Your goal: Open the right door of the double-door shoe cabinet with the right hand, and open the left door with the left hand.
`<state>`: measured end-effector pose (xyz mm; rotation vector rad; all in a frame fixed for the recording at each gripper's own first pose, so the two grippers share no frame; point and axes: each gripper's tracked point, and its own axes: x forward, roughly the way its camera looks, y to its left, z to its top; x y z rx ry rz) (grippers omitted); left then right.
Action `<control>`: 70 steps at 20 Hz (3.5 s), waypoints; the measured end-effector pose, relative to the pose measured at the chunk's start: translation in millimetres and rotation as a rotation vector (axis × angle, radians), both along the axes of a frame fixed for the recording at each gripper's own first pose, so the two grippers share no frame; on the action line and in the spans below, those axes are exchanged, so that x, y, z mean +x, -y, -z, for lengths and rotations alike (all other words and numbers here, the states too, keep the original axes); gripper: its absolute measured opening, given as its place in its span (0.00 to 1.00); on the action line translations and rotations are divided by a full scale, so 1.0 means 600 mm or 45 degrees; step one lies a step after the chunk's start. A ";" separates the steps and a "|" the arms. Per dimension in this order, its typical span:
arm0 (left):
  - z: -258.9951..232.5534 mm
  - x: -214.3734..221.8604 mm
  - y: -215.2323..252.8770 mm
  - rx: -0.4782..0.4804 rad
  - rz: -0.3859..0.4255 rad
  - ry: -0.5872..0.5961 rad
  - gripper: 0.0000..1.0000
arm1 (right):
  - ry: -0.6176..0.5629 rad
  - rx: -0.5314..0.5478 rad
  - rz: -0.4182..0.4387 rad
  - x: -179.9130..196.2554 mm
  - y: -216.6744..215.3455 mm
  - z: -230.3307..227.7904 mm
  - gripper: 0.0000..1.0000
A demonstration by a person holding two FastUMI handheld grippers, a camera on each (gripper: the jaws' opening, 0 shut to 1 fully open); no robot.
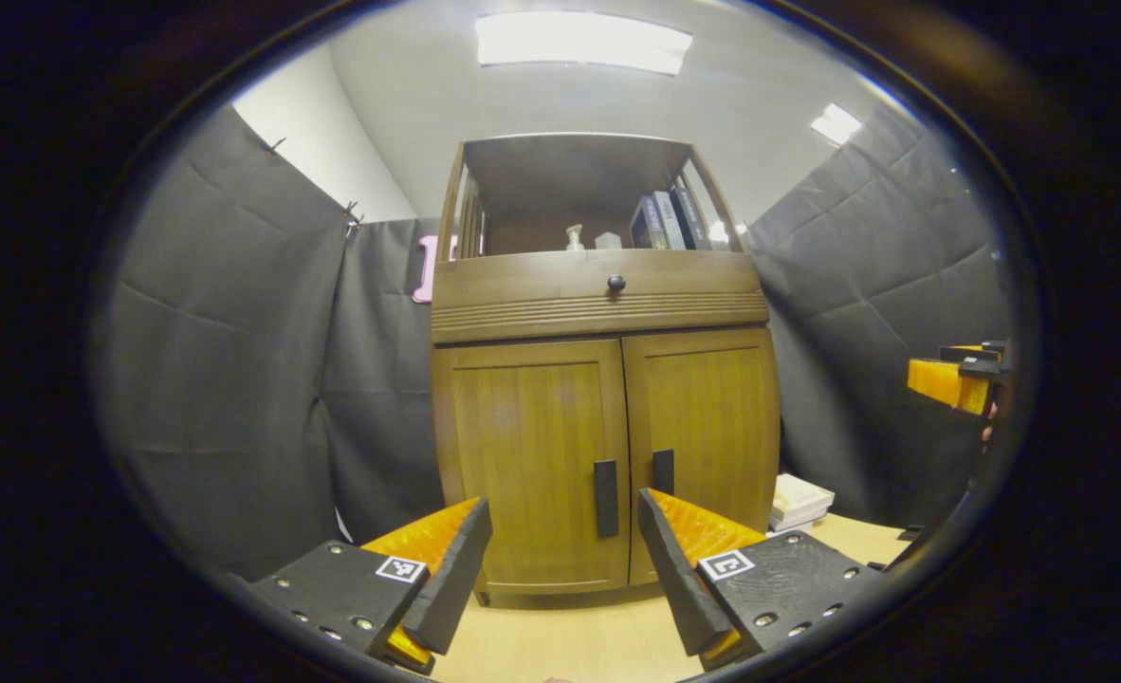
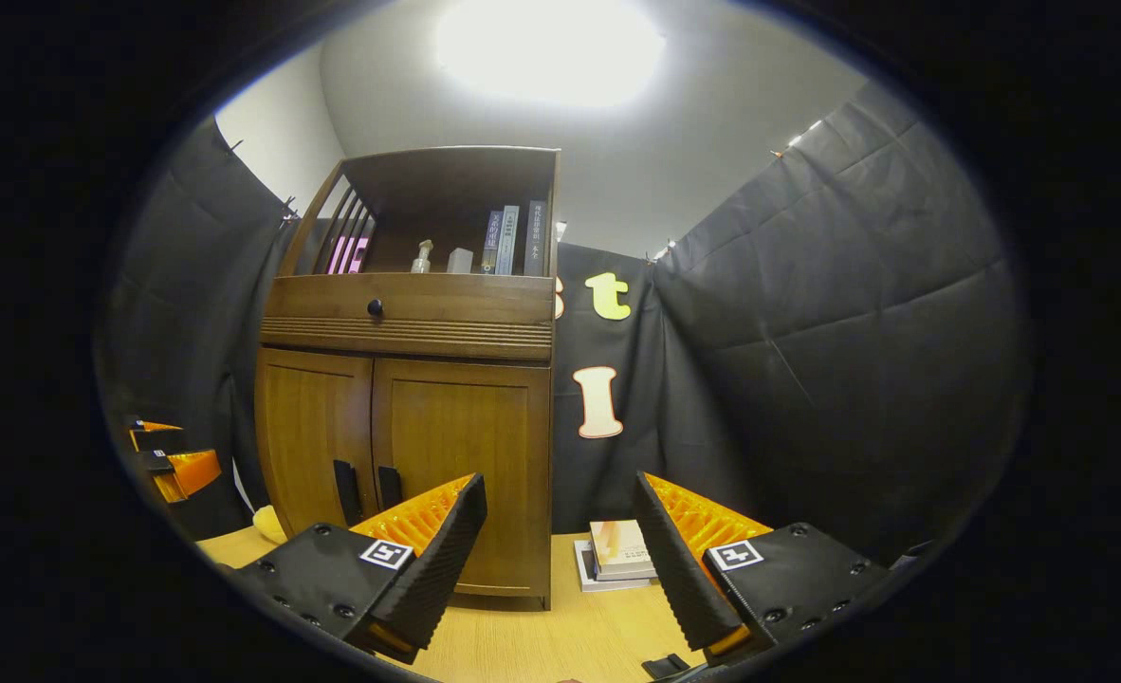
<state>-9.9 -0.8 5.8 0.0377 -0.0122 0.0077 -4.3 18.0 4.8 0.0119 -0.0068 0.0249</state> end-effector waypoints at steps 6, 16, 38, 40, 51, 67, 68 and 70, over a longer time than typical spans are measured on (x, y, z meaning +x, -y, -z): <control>0.001 0.000 -0.001 0.004 -0.026 -0.011 0.90 | -0.006 0.009 -0.041 0.012 -0.028 0.007 0.97; -0.003 -0.003 -0.006 -0.011 -0.118 -0.008 0.90 | -0.038 0.063 -0.193 0.120 -0.139 0.051 0.98; -0.022 -0.054 -0.086 0.031 -0.455 -0.040 0.90 | -0.148 0.174 -0.405 0.316 -0.383 0.174 0.96; -0.020 -0.049 -0.104 0.035 -0.476 -0.041 0.90 | -0.172 0.166 -0.415 0.324 -0.399 0.185 0.94; -0.017 -0.067 -0.115 0.036 -0.551 -0.035 0.90 | -0.299 0.116 -0.430 0.374 -0.446 0.264 0.55; -0.023 -0.077 -0.111 0.012 -0.498 0.007 0.91 | -0.302 0.173 -0.505 0.322 -0.430 0.258 0.20; -0.025 -0.079 -0.111 0.010 -0.486 0.012 0.90 | -0.305 0.174 -0.513 0.316 -0.427 0.258 0.20; -0.025 -0.081 -0.109 0.006 -0.460 0.017 0.91 | -0.307 0.180 -0.525 0.303 -0.421 0.255 0.17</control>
